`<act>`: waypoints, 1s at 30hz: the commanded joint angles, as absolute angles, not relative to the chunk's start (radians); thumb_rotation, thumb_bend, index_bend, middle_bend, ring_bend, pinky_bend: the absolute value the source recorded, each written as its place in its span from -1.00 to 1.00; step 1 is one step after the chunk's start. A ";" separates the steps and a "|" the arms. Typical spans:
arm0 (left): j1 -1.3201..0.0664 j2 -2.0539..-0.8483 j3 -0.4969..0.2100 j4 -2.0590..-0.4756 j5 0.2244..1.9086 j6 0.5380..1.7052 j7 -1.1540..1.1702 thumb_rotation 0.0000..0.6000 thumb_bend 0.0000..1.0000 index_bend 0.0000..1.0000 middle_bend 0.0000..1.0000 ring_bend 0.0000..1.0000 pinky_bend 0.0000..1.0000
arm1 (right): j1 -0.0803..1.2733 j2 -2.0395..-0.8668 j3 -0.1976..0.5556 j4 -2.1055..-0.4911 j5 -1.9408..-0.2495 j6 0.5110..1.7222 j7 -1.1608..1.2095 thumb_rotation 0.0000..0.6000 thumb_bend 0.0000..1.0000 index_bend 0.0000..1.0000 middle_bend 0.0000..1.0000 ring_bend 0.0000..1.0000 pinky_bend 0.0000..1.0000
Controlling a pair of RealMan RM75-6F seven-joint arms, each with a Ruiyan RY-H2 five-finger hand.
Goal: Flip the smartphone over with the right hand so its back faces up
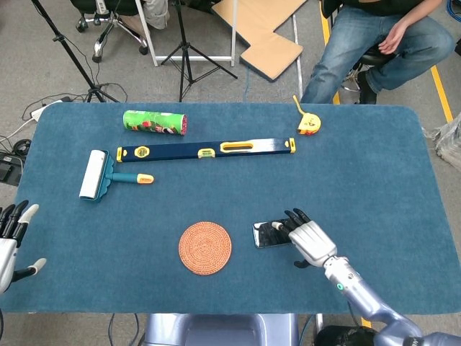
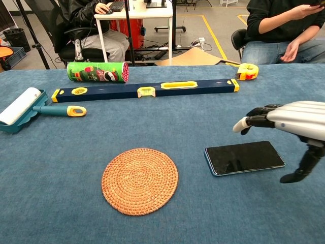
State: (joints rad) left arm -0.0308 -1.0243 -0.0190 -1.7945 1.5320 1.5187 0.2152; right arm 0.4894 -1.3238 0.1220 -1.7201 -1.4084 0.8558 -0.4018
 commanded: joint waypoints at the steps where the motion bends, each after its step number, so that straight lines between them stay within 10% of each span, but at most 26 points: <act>1: -0.035 -1.032 -0.023 -1.794 1.519 1.511 0.227 1.00 -1.00 -1.00 -1.00 -1.00 -1.00 | 0.540 -1.422 0.154 -1.669 -1.308 0.854 -0.545 1.00 -1.00 -0.59 -0.53 -1.00 -1.00; 30: -0.050 -1.049 -0.027 -1.794 1.484 1.491 0.261 1.00 -1.00 -1.00 -1.00 -1.00 -1.00 | 0.709 -1.629 0.108 -1.544 -1.024 0.904 -0.859 1.00 -1.00 -0.45 -0.46 -1.00 -1.00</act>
